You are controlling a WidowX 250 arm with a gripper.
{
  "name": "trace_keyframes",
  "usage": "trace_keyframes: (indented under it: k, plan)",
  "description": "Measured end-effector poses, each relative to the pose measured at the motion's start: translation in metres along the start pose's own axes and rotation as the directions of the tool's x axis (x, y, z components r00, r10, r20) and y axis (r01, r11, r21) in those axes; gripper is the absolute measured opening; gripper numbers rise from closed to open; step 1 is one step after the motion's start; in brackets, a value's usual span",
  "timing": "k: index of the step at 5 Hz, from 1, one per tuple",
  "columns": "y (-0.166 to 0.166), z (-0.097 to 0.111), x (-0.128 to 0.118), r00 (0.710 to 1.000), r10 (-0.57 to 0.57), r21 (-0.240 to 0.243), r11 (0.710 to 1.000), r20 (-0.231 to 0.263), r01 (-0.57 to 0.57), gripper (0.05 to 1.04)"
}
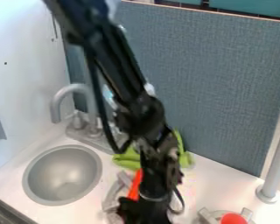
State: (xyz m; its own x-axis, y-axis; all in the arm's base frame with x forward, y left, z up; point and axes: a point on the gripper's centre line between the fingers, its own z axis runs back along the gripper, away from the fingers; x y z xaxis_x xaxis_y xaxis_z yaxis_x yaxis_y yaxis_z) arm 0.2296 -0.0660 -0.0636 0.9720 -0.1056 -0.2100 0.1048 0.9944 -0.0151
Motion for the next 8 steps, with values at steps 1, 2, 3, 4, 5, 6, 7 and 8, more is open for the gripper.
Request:
trace_keyframes:
  k: [1, 2, 3, 4, 5, 6, 7, 8]
  plan:
    - [-0.01, -0.016, 0.007, 0.998, -0.026, 0.006, 1.0, -0.05, 0.027, 0.499]
    - [-0.012, -0.026, 0.024, 0.997, -0.005, 0.009, 1.0, -0.071, 0.005, 0.499]
    - [-0.012, -0.029, 0.037, 0.997, 0.057, 0.021, 0.998, -0.052, -0.056, 0.499]
    - [-0.008, -0.029, 0.037, 0.995, 0.081, 0.045, 0.996, -0.05, -0.079, 0.547]
    - [-0.007, -0.03, 0.029, 0.993, 0.072, -0.01, 0.997, -0.09, -0.074, 0.876]
    - [-0.004, -0.007, 0.03, 0.995, 0.097, -0.037, 0.994, -0.03, -0.098, 1.009]
    - [0.001, 0.018, 0.023, 0.989, 0.136, -0.058, 0.989, 0.059, -0.133, 1.003]
    - [0.01, 0.037, 0.013, 0.98, 0.172, -0.073, 0.984, 0.103, -0.165, 1.001]
